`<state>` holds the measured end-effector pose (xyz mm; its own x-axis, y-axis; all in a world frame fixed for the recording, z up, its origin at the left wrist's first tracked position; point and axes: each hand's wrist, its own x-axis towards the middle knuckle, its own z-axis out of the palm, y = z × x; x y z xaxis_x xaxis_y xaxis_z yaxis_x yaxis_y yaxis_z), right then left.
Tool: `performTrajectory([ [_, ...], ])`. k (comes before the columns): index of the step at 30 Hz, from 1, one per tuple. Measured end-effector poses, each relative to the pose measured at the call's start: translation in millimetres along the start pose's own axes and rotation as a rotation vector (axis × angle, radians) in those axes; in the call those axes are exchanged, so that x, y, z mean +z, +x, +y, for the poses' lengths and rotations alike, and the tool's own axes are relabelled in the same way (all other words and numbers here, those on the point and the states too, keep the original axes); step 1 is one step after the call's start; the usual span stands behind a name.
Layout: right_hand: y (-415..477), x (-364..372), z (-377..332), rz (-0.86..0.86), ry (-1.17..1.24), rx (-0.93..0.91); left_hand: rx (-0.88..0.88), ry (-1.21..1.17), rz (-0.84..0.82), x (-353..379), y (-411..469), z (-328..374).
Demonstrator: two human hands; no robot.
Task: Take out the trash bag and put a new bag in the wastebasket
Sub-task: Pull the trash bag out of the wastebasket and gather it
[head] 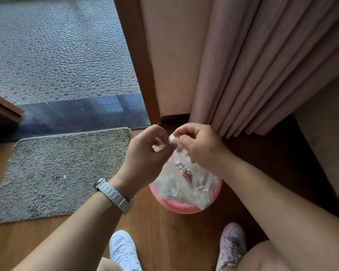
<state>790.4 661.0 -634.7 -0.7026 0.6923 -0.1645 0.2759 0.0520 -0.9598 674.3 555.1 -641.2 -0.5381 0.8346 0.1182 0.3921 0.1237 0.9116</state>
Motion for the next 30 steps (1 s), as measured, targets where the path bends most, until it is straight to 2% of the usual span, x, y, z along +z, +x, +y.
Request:
performTrajectory([
  [6, -3.4, -9.9, 0.3, -0.284, -0.106, 0.03, -0.061, -0.007, 0.004, -0.5, 1.5, 0.3],
  [10, -1.3, -8.7, 8.0, -0.31, -0.162, 0.079, -0.19, -0.142, -0.044, 0.9, 3.5, -1.0],
  [14, -1.0, -8.6, 13.5, -0.341, -0.096, 0.11, -0.29, -0.21, -0.115, 1.9, 3.5, 2.9],
  [17, -3.2, -7.3, 15.8, -0.296, -0.059, 0.079, -0.326, -0.17, -0.122, 1.4, 5.2, 3.5],
  [21, -6.3, -5.1, 15.6, -0.118, -0.161, -0.136, -0.362, -0.125, -0.162, -1.6, 7.0, 1.1],
  [23, -6.5, -4.6, 14.6, -0.102, -0.092, -0.213, -0.382, -0.133, -0.169, -2.2, 6.7, 0.9],
  [25, -5.7, -3.3, 15.7, -0.078, -0.022, -0.239, -0.416, -0.218, -0.144, -3.7, 7.6, 0.4],
  [30, -2.1, -3.9, 13.3, -0.025, 0.038, -0.268, -0.585, -0.611, -0.05, -5.9, 10.0, 3.9],
])
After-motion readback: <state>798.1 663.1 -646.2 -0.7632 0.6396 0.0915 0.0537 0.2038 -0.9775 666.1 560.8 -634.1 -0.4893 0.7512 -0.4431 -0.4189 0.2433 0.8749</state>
